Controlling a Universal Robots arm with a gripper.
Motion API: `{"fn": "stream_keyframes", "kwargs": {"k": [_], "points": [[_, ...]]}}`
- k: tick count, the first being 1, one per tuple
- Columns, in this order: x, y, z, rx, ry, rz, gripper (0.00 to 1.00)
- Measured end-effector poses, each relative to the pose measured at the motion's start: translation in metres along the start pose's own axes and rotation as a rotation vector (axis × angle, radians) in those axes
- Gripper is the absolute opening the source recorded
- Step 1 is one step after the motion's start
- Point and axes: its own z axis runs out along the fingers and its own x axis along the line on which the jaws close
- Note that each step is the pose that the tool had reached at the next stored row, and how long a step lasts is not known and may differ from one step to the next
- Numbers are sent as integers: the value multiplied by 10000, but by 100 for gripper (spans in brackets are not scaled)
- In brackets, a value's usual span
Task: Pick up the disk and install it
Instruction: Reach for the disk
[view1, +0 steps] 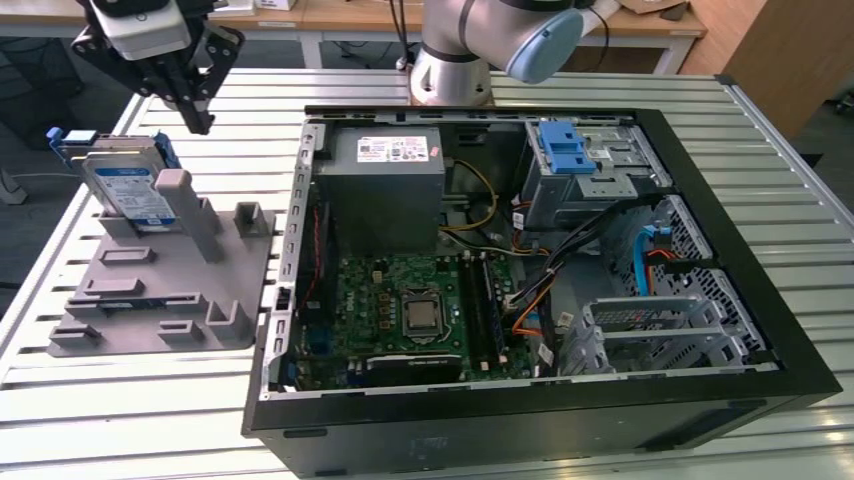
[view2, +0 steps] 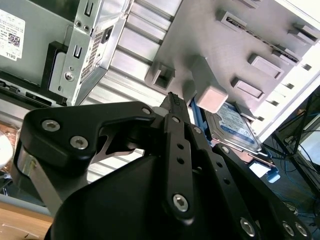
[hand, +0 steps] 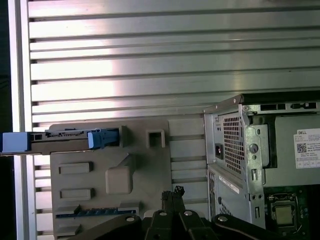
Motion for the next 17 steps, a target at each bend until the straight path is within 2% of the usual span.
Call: {"fn": "stream_keyframes", "kwargs": {"k": [7, 11, 17], "points": [[25, -2, 1, 0, 0, 2, 11], [110, 10, 0, 0, 0, 5, 11], [229, 94, 2, 1, -2, 28, 11]]}}
